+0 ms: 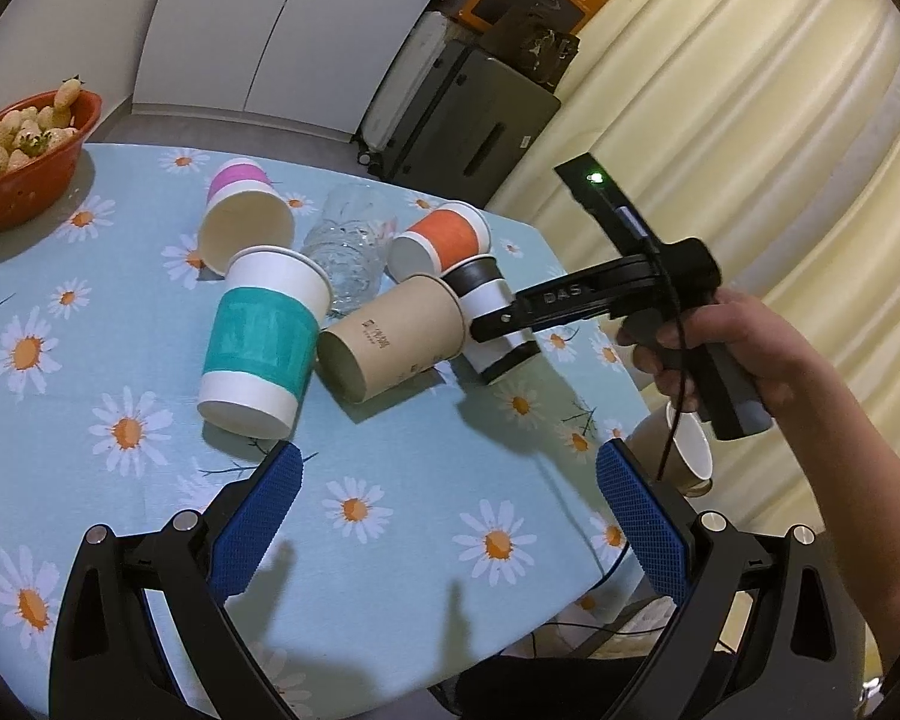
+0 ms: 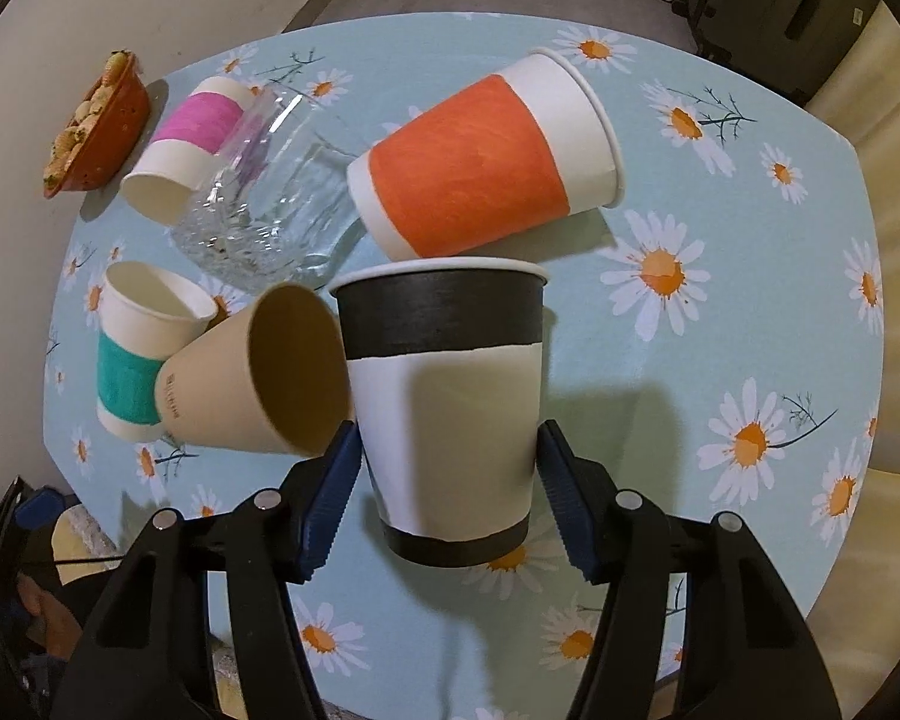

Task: Flip cup upright
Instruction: 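Reach the right gripper to the black-and-white cup lying on its side and grasp it, then lift the black-and-white cup with the right gripper and rotate it upright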

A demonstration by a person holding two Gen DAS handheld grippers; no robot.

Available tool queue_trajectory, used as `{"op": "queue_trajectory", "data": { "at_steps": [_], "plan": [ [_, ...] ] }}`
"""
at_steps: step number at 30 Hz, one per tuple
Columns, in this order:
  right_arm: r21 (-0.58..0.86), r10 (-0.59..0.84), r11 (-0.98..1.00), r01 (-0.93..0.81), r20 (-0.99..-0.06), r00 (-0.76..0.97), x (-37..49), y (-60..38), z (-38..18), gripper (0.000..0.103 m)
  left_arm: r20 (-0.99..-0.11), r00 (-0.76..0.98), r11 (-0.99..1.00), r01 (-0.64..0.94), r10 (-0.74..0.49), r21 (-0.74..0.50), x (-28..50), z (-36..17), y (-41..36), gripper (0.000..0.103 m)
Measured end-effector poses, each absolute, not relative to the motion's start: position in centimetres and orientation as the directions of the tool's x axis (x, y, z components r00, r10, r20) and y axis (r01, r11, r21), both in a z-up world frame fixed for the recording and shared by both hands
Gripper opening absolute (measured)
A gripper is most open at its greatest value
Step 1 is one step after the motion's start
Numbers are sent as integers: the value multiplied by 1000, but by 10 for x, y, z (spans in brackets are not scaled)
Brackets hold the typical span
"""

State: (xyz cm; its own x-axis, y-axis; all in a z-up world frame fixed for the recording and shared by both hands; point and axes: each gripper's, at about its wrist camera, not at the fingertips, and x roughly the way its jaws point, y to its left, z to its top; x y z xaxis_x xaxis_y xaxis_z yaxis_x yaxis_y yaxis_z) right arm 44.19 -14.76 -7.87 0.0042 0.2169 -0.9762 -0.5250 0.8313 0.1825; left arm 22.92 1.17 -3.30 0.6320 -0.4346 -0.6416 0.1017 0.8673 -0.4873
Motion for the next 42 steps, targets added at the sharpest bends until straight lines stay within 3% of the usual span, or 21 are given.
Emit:
{"op": "queue_trajectory", "data": {
  "at_steps": [8, 17, 25, 35, 42],
  "plan": [
    [219, 272, 848, -482, -961, 41, 423, -172, -42, 60, -632, 652, 868, 86, -420, -488, 218, -34, 21, 96],
    [450, 491, 824, -344, -870, 36, 346, -194, -10, 60, -605, 687, 860, 56, -402, -507, 192, -26, 30, 96],
    [562, 584, 781, -273, -812, 0, 291, -183, -33, 60, -597, 703, 839, -1, -386, -544, 157, -34, 44, 96],
    [533, 555, 807, -253, -832, 17, 250, -149, -91, 60, -606, 710, 831, -54, -358, -554, 129, -43, 50, 96],
    [511, 537, 820, -258, -843, 37, 251, -152, -98, 63, -641, 685, 853, -53, -347, -519, 136, -49, 42, 96]
  ]
}}
